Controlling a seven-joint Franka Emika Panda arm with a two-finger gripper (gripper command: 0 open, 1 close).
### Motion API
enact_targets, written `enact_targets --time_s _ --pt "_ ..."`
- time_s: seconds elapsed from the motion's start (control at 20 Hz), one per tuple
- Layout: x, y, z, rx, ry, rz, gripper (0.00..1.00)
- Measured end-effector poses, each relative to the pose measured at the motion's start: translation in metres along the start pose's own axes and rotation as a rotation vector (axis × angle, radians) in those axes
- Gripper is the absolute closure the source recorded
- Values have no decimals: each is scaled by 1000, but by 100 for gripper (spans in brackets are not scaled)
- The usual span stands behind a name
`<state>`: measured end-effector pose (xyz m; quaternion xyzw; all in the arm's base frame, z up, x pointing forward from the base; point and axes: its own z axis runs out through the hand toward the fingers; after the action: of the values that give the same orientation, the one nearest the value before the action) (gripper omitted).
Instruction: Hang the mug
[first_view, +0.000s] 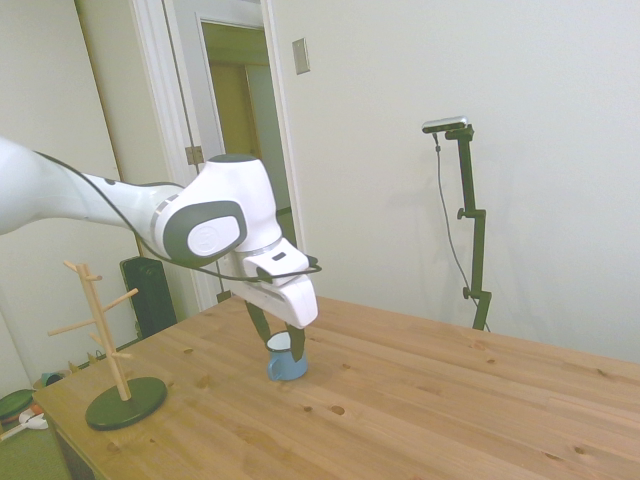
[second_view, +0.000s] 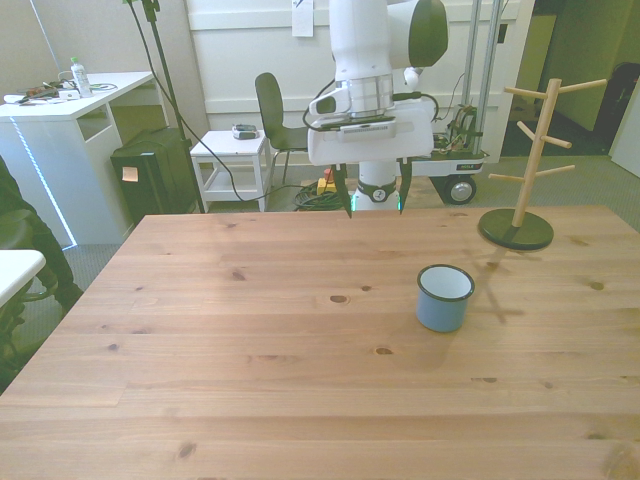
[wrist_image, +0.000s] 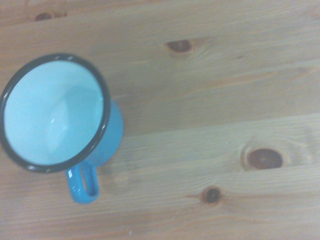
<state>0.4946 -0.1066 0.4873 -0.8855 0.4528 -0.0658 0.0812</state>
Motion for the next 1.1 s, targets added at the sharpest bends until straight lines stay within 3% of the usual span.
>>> enact_targets --time_s 0.4,1.1 --pt "40 -62 22 -9 4 -36 0" --pt "5 -118 97 -53 -49 -119 0"
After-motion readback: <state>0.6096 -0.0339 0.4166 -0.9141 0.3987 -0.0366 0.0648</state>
